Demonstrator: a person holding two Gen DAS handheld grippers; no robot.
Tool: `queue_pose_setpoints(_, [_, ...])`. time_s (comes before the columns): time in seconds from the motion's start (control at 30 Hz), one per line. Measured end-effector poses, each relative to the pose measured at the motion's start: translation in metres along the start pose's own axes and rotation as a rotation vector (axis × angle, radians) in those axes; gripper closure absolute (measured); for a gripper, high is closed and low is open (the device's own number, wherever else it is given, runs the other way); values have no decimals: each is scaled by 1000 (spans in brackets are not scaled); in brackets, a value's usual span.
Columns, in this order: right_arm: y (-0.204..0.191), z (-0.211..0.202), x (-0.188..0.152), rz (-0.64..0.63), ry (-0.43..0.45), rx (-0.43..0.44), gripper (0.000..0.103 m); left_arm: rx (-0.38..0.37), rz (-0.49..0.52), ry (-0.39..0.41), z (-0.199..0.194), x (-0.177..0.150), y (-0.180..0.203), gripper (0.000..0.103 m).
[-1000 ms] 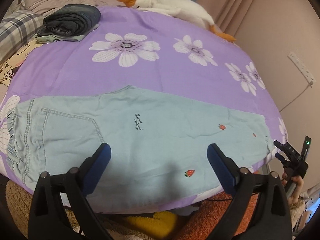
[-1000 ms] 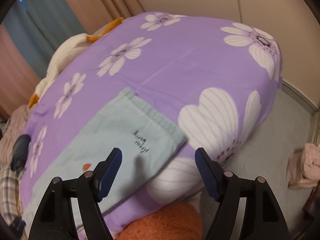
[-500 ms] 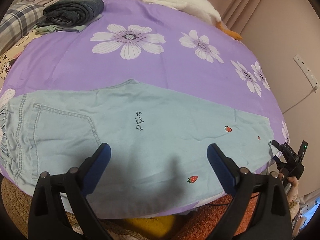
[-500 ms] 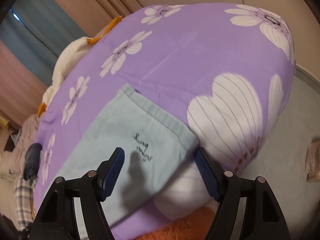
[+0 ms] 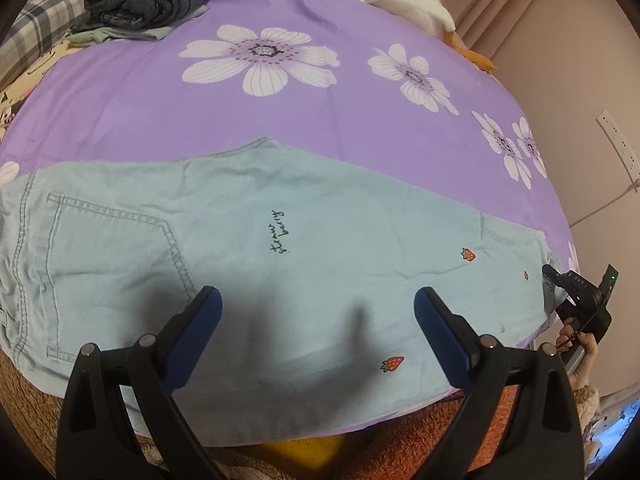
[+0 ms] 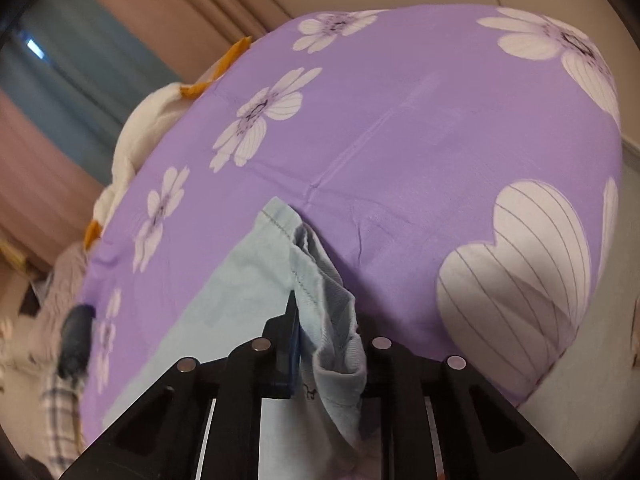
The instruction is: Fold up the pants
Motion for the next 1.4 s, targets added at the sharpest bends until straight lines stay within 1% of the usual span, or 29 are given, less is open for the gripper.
queue_pose_setpoints(0.13, [-25, -14, 6, -65, 59, -9, 85, 6, -14, 0, -2, 1, -6, 6])
queue_pose_setpoints(0.2, [-47, -24, 10, -123, 87, -3, 85, 10, -26, 1, -3, 2, -11, 6])
queue_pose_setpoints(0.37, [-118, -48, 14, -278, 144, 67, 85, 9, -47, 9, -9, 1, -20, 6])
queue_pose_setpoints(0.43, [-145, -53, 11, -329, 149, 107, 85, 20, -50, 13, -11, 1, -23, 6])
queue_pose_setpoints(0.57, [-204, -49, -9, -426, 104, 190, 85, 33, -69, 23, -15, 1, -33, 6])
queue_pose_setpoints(0.63, [-231, -40, -28, -477, 51, 230, 85, 33, -81, 24, -16, 0, -39, 6])
queue_pose_setpoints(0.7, [-252, -28, -49, -526, -1, 253, 85, 35, -96, 26, -18, -1, -46, 6])
queue_pose_setpoints(0.73, [-266, -20, -65, -564, -40, 273, 85, 38, -105, 28, -19, -1, -50, 6])
queue_pose_setpoints(0.8, [-278, -7, -89, -602, -95, 293, 85, 42, -120, 29, -21, -3, -57, 6])
queue_pose_setpoints(0.83, [-285, 4, -106, -622, -146, 307, 85, 45, -127, 28, -21, -3, -60, 6])
queue_pose_setpoints(0.93, [-289, 32, -147, -636, -277, 321, 85, 51, -141, 25, -21, -5, -68, 6])
queue_pose_setpoints(1.03, [-284, 62, -192, -662, -415, 302, 85, 60, -153, 24, -20, -7, -76, 6])
queue_pose_setpoints(1.1, [-279, 73, -213, -668, -480, 270, 85, 62, -161, 20, -20, -7, -79, 6])
queue_pose_setpoints(1.17, [-269, 86, -231, -676, -548, 238, 85, 59, -167, 18, -19, -8, -82, 6])
queue_pose_setpoints(1.3, [-256, 99, -253, -703, -635, 171, 85, 56, -162, 9, -17, -10, -80, 5])
queue_pose_setpoints(1.33, [-256, 99, -254, -700, -634, 174, 83, 55, -159, 7, -17, -10, -79, 5])
queue_pose_setpoints(1.37, [-257, 97, -252, -694, -636, 186, 74, 50, -155, 6, -17, -10, -78, 6])
queue_pose_setpoints(1.4, [-259, 94, -251, -683, -647, 203, 57, 46, -151, 6, -17, -10, -77, 5])
Point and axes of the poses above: each gripper's, at about its wrist camera, not at the fingertips, and z roughly the way its jaws point, y to its right, x to its top, the point moved 7 cm from there along z, roughly the way its jaws point, and after that the axes turned 15 degrees about x, right-handed, at the moved point
